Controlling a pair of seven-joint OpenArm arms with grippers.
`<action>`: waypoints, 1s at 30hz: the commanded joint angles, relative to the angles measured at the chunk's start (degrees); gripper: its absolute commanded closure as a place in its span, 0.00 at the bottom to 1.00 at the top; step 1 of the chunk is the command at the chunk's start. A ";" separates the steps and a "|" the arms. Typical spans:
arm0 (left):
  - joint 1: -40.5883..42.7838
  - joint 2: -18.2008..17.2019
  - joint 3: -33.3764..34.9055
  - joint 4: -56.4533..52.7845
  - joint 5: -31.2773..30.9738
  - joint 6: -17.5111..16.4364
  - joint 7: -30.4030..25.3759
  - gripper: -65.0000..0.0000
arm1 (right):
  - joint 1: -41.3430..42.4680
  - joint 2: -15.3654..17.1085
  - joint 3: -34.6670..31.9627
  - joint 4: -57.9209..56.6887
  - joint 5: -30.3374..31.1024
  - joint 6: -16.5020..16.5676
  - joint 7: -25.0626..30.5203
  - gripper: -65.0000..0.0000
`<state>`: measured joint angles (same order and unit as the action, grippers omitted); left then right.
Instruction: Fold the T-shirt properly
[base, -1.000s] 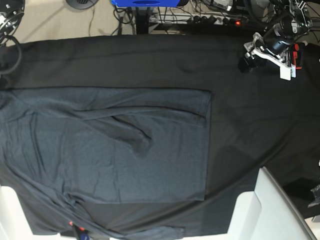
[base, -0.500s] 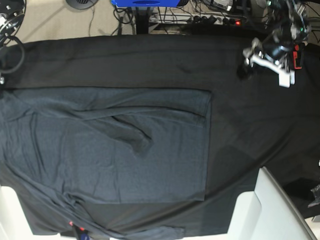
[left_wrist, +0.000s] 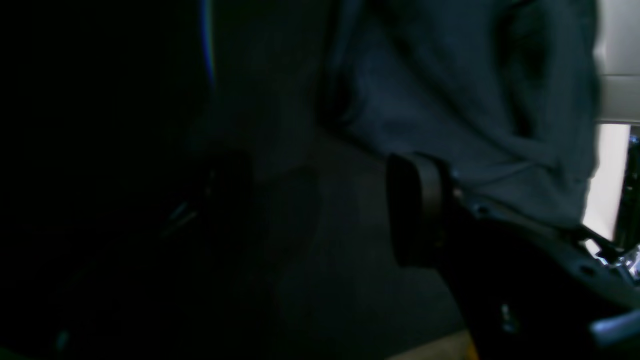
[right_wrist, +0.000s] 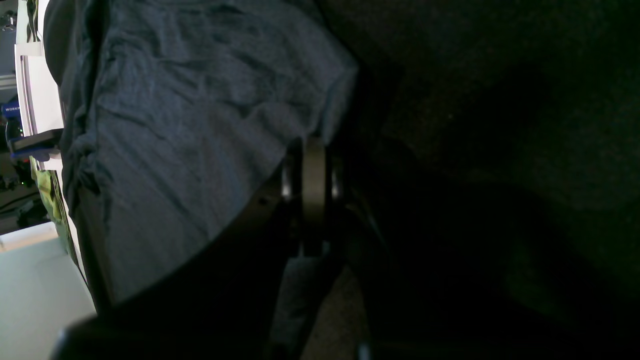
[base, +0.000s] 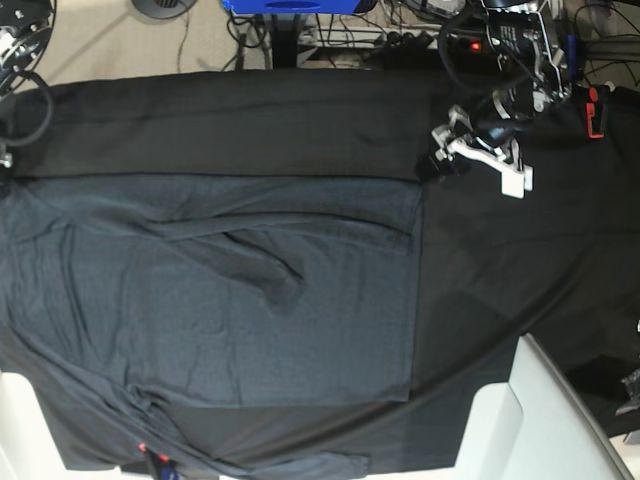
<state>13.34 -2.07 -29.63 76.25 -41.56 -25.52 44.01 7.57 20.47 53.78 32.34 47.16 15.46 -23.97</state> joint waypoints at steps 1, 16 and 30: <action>-0.90 0.18 0.22 -0.25 0.90 0.16 -1.15 0.39 | 0.47 1.29 0.07 0.67 0.36 0.40 0.36 1.00; -6.71 2.46 0.22 -7.81 3.10 0.16 -3.17 0.39 | 0.47 1.64 0.07 0.76 0.36 0.40 0.36 1.00; -10.13 2.37 2.07 -12.82 3.28 -0.11 -3.35 0.63 | 0.65 1.64 0.07 1.03 0.36 0.40 0.36 1.00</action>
<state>3.03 0.14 -27.66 63.29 -39.09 -25.91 38.98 7.57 20.67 53.78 32.38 47.13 15.44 -23.99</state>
